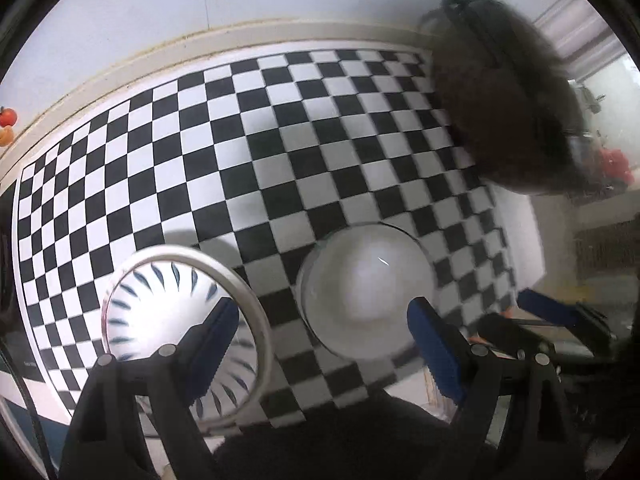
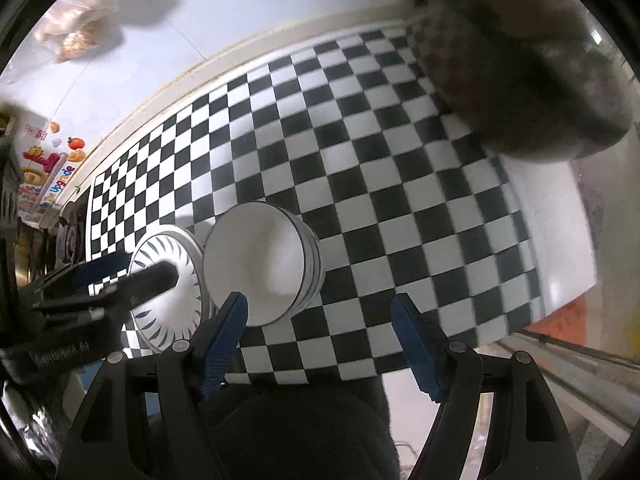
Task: Organize plates and bowls
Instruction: 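Move both grippers down to the rim of the white bowl stack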
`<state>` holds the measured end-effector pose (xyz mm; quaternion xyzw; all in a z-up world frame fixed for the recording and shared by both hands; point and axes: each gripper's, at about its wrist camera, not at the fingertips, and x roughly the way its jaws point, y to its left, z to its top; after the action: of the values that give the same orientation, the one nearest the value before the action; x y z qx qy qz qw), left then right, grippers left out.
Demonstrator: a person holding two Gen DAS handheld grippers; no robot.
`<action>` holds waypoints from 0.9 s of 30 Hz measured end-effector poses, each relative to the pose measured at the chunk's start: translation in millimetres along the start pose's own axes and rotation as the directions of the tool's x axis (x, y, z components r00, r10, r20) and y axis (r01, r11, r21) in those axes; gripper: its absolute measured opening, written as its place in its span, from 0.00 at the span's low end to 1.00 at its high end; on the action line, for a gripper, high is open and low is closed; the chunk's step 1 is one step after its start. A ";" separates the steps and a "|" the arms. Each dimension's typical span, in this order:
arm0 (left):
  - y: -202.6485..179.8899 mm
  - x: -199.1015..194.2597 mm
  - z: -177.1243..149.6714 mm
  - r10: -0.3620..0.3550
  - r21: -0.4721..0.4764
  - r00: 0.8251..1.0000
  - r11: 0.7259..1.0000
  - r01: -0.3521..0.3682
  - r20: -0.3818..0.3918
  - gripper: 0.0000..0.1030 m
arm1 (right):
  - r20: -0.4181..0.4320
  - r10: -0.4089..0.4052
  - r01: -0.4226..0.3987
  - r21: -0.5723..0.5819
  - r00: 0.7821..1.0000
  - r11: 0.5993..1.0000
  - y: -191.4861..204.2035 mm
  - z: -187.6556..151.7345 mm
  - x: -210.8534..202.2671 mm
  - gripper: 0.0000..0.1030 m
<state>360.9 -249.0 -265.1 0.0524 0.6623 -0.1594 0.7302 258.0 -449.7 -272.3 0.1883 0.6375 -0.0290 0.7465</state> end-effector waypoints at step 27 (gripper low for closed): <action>22.3 128.4 29.5 -0.236 -0.095 0.919 0.972 0.216 -0.317 0.48 | -0.231 0.215 -0.173 0.188 0.949 0.967 -25.3 23.5 160.3 0.74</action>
<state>404.9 -257.4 -390.9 -0.0201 0.7797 -0.2125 0.5887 302.7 -449.1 -430.1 0.3137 0.7001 0.0159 0.6413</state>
